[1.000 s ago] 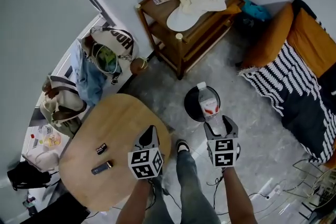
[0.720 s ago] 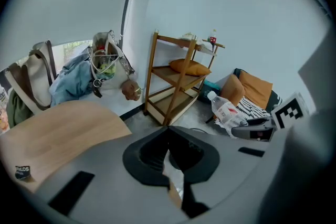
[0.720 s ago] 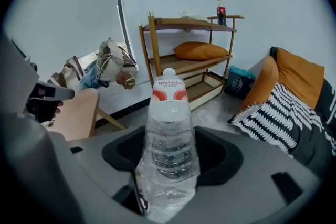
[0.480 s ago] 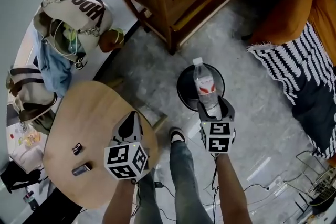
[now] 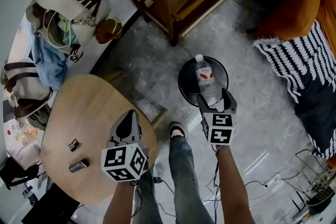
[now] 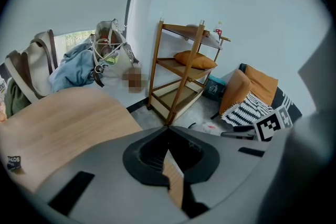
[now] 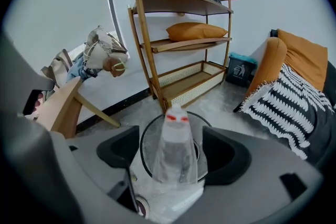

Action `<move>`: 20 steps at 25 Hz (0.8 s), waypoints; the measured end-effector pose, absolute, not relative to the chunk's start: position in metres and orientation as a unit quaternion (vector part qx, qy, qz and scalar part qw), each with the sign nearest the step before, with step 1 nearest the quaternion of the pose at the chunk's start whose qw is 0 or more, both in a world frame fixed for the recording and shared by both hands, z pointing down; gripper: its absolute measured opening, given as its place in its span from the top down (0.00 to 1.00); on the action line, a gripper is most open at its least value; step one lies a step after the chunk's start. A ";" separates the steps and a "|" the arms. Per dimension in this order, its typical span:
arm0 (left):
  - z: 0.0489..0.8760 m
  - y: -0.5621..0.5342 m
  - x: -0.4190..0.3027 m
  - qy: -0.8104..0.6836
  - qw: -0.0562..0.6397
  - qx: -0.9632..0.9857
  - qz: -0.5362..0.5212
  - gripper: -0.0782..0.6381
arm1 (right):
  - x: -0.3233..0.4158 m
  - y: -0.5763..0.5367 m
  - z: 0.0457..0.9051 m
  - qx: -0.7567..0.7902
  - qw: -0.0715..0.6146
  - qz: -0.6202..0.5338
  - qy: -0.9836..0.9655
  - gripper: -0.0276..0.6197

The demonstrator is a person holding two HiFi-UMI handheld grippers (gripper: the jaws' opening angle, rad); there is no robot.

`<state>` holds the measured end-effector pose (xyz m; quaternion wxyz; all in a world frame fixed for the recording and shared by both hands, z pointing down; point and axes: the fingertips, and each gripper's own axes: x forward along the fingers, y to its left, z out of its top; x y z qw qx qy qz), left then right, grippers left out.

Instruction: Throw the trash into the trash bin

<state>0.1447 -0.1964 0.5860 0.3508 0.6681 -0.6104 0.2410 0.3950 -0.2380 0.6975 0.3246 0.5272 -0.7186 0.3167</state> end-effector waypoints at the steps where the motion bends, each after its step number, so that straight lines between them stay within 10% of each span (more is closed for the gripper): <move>1: 0.586 -0.197 0.144 -0.610 0.351 0.668 0.241 0.87 | 0.395 -0.239 0.699 0.527 0.326 0.320 -0.717 0.36; 20: 0.573 -0.162 0.090 -0.649 0.364 0.635 0.209 0.87 | 0.360 -0.229 0.663 0.498 0.343 0.291 -0.741 0.37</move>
